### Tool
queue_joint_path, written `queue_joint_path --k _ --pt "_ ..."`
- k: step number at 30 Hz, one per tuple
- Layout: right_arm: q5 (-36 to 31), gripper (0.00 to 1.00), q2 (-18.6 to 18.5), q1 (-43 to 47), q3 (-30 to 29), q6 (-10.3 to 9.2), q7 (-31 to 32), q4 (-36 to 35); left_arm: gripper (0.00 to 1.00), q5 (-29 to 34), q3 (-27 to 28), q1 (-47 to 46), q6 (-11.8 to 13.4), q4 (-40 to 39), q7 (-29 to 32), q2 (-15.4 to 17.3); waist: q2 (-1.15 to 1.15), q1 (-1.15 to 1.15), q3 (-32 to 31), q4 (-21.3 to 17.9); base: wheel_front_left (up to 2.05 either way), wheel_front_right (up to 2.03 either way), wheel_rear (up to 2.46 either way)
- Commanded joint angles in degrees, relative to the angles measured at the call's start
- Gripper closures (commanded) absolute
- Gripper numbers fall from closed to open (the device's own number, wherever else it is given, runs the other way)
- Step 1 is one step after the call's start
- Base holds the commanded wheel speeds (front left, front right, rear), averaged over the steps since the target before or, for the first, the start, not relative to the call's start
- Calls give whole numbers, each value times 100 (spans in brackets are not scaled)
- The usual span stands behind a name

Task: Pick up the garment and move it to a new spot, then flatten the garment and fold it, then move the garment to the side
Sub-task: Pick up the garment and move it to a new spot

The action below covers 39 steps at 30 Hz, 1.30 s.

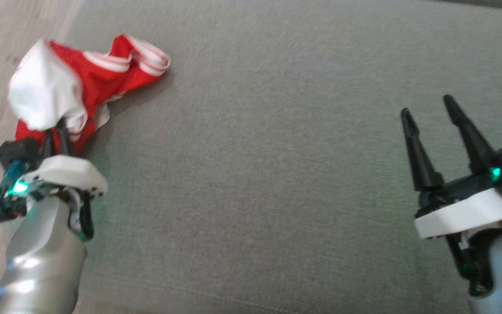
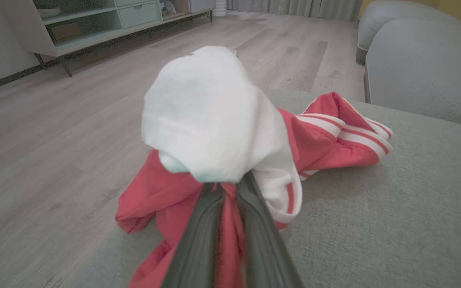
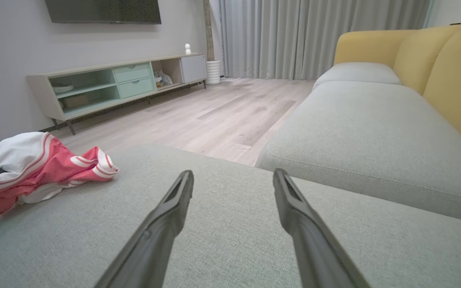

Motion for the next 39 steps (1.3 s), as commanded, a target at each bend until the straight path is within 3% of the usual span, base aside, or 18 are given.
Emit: queue_joint_path --k 1,6,10,16,20,25,29,35,36,37,39 --pt "-19 0 58 -62 189 -4 -95 -123 100 77 235 115 93 -325 -69 346 0 1 -396 -332 0 0 0" --pt "-12 0 300 21 388 -4 -241 110 100 293 320 810 362 -1444 -74 608 0 1 -744 -742 0 0 0" --pt "1 0 444 135 434 -4 -305 232 100 419 143 1427 581 -2466 129 589 0 1 -922 -1135 0 0 0" --pt "14 0 550 240 448 -4 -363 356 100 584 -318 1966 668 -3521 725 494 0 1 -1031 -1751 0 0 0" --pt "67 0 651 292 398 -4 -421 460 100 825 -1017 1871 459 -3924 1187 209 0 1 -1013 -2379 0 0 0" --pt "119 0 729 301 332 -4 -491 582 100 1049 -1693 1365 114 -3908 1276 -313 0 1 -955 -2934 0 0 0" --pt "162 0 771 285 333 -4 -556 677 100 1191 -2187 1081 -184 -3712 1275 -618 0 1 -878 -3280 0 0 0" --pt "231 0 813 303 332 -4 -655 804 100 1223 -2697 1182 -445 -3267 1407 -762 0 1 -731 -3506 0 0 0" --pt "237 0 818 308 318 -4 -673 821 55 1231 -2739 1206 -449 -3216 1390 -772 0 1 -714 -3495 0 0 0" --pt "242 0 823 313 294 -4 -691 836 0 1246 -2779 1221 -448 -3185 1354 -782 0 1 -687 -3466 0 0 0" --pt "243 0 831 316 251 -4 -712 864 0 1274 -2855 1248 -462 -3154 1264 -797 0 1 -670 -3372 0 0 0"
